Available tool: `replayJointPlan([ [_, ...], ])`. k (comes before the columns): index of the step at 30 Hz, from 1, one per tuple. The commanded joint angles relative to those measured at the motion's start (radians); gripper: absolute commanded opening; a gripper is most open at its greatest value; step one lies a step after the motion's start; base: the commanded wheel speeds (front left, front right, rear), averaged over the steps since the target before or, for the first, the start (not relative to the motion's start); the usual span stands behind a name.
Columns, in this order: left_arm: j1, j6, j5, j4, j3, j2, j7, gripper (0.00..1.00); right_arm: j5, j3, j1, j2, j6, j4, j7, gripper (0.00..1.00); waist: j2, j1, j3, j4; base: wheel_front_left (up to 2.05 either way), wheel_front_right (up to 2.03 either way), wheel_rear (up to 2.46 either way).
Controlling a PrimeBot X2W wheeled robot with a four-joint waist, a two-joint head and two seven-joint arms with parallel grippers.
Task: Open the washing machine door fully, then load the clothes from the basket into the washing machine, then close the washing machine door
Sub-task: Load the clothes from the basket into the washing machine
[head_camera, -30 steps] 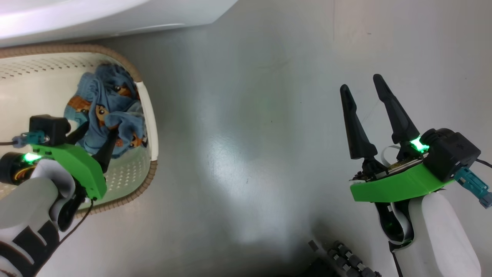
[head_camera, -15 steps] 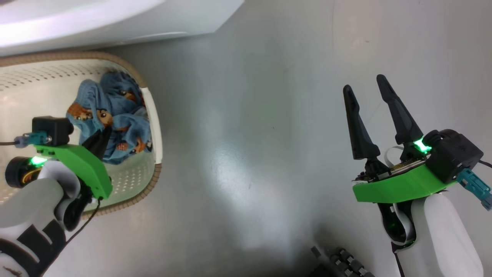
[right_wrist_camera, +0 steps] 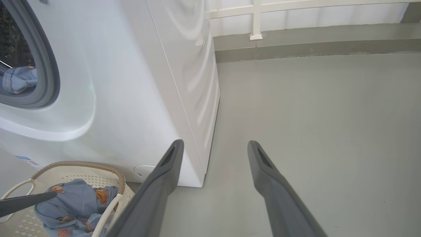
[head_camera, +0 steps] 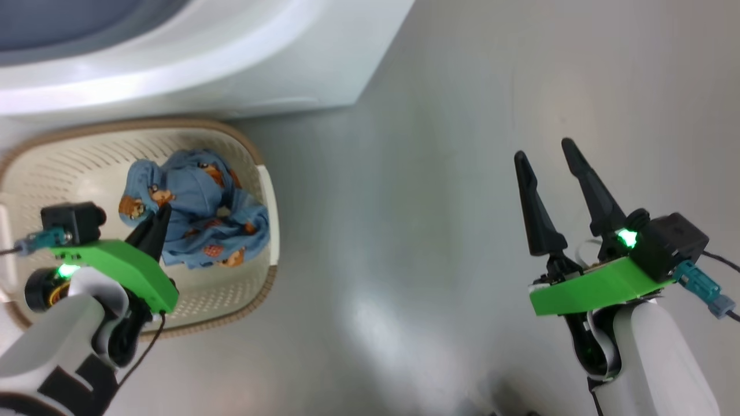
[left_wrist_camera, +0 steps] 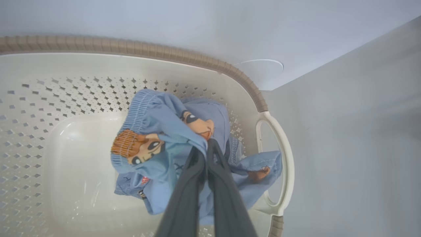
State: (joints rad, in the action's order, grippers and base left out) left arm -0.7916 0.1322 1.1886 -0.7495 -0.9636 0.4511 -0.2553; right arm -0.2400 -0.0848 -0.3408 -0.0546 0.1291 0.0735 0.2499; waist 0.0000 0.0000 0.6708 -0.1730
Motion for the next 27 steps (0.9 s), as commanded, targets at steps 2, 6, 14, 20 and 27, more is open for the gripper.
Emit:
replayJointPlan([
  [2, 0.048, -0.002, -0.045, 0.028, 0.079, 0.027, -0.006, 0.00, 0.000, -0.014, 0.051, 0.004, 0.002, -0.007, 0.012, 1.00, 0.0000, 0.0000, -0.097, 0.046, 0.00, 0.00, 0.00],
  [6, 0.116, -0.002, -0.122, 0.060, 0.169, 0.015, -0.006, 0.00, 0.005, -0.004, 0.075, 0.004, 0.002, 0.013, 0.012, 1.00, 0.0000, 0.0000, -0.163, 0.067, 0.00, 0.00, 0.00],
  [14, 0.252, -0.002, -0.269, 0.131, 0.332, -0.005, -0.006, 0.00, -0.010, 0.012, 0.140, -0.019, 0.002, 0.044, 0.012, 1.00, 0.0000, 0.0000, -0.293, 0.099, 0.00, 0.00, 0.00],
  [20, 0.350, -0.002, -0.388, 0.213, 0.448, -0.030, -0.006, 0.00, -0.025, 0.022, 0.191, -0.041, 0.002, 0.059, 0.012, 1.00, 0.0000, 0.0000, -0.382, 0.119, 0.00, 0.00, 0.00],
  [27, 0.482, -0.002, -0.509, 0.317, 0.588, -0.057, -0.006, 0.00, -0.046, 0.039, 0.270, -0.067, 0.002, 0.069, 0.012, 1.00, 0.0000, 0.0000, -0.492, 0.130, 0.00, 0.00, 0.00],
])
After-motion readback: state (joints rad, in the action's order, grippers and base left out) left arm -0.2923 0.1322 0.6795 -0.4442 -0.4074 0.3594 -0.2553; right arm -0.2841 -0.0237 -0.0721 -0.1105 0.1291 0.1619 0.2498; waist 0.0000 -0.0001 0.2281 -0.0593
